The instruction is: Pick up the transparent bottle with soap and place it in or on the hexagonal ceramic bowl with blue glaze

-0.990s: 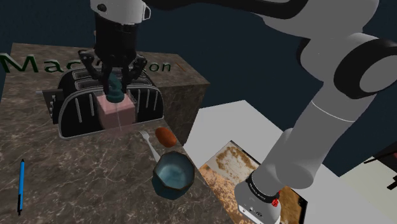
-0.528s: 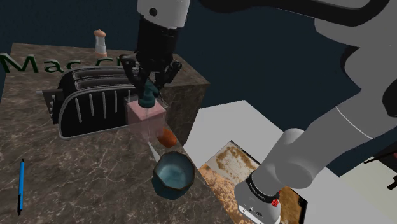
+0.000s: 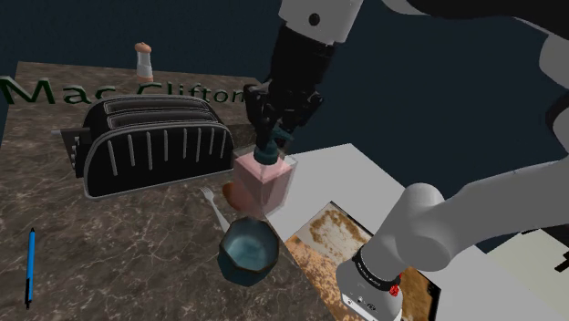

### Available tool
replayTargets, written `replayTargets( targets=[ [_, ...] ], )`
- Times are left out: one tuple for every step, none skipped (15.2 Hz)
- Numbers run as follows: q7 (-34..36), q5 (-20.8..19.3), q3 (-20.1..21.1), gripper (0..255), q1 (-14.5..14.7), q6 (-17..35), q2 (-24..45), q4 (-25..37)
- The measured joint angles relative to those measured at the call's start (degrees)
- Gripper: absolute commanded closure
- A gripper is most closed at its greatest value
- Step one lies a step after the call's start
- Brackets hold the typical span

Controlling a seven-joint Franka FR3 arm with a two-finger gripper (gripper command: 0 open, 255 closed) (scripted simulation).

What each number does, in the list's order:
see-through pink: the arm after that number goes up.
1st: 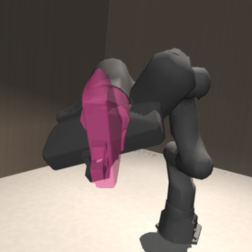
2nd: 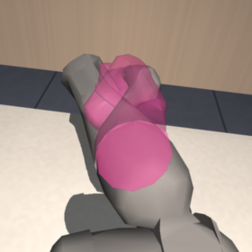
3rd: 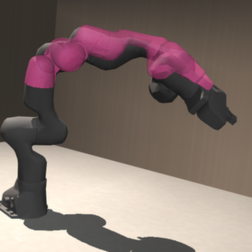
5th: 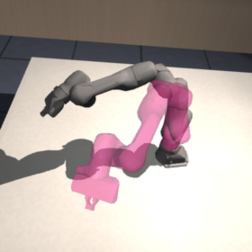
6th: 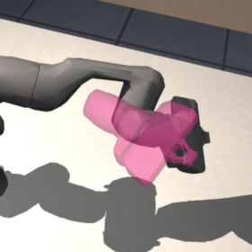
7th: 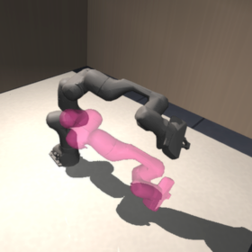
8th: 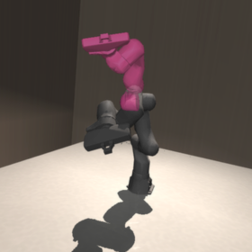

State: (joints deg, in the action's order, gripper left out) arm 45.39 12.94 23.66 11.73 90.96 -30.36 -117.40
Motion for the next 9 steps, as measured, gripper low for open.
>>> replayTargets(
  targets=[
    [-0.2, 0.5, -0.5, 255, 0.5, -1.0, -2.2, -1.2],
    [-0.6, 0.7, -1.1, 255, 0.7, -1.4, -3.7, -2.3],
    [-0.9, 0.9, -1.4, 255, 1.0, -1.4, -4.7, -3.5],
    [-1.1, 1.1, -1.5, 255, 1.1, -1.0, -5.3, -4.4],
    [-1.2, 1.2, -1.5, 255, 1.2, -0.4, -5.7, -5.4],
    [-1.3, 1.4, -1.4, 255, 1.3, 0.3, -6.0, -6.5],
    [-1.3, 1.5, -1.3, 255, 1.4, 0.9, -6.3, -7.3],
    [-1.4, 1.6, -1.2, 255, 1.4, 1.7, -6.5, -8.3],
    [-1.4, 1.8, -1.0, 255, 1.5, 2.4, -6.6, -9.2]
  ],
)
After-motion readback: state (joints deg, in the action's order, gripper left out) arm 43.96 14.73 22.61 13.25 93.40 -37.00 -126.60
